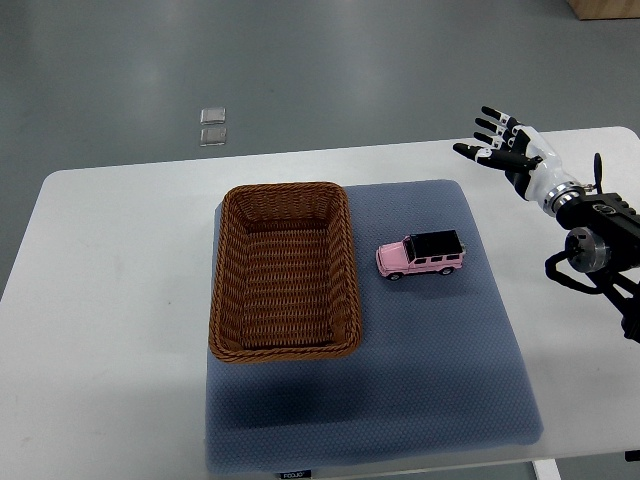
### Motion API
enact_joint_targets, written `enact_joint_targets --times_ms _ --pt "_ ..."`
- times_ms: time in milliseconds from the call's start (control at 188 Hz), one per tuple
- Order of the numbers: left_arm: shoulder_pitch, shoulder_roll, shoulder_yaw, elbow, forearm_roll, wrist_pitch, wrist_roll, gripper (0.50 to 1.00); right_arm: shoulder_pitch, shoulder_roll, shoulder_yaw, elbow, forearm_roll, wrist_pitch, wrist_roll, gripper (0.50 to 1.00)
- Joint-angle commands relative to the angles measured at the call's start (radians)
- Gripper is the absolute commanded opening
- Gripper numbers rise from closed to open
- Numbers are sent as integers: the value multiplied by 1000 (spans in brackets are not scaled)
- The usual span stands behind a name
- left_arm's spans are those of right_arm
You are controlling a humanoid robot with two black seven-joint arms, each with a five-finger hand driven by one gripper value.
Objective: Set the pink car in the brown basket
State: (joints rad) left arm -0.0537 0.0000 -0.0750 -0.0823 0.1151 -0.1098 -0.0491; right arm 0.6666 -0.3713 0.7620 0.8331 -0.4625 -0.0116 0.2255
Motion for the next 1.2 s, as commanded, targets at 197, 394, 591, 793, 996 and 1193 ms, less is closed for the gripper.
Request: enact_joint_targets --times_ms 197,394,591,793,996,1193 --pt "2 0 0 4 0 1 0 1000 11 -14 -10 47 -266 53 14 919" --pt "2 0 0 6 0 1 0 1000 34 -93 -110 119 -421 81 43 919" --pt "2 0 0 4 0 1 0 1000 53 -187 -171 239 -489 105 51 917" --pt "2 0 1 4 1 1 0 1000 84 -213 -263 287 -665 107 51 917" --pt "2 0 1 3 1 1 0 1000 114 -209 -372 293 -817 97 51 913" --pt "3 0 3 1 1 1 0 1000 123 -196 -415 294 -861 96 52 905"
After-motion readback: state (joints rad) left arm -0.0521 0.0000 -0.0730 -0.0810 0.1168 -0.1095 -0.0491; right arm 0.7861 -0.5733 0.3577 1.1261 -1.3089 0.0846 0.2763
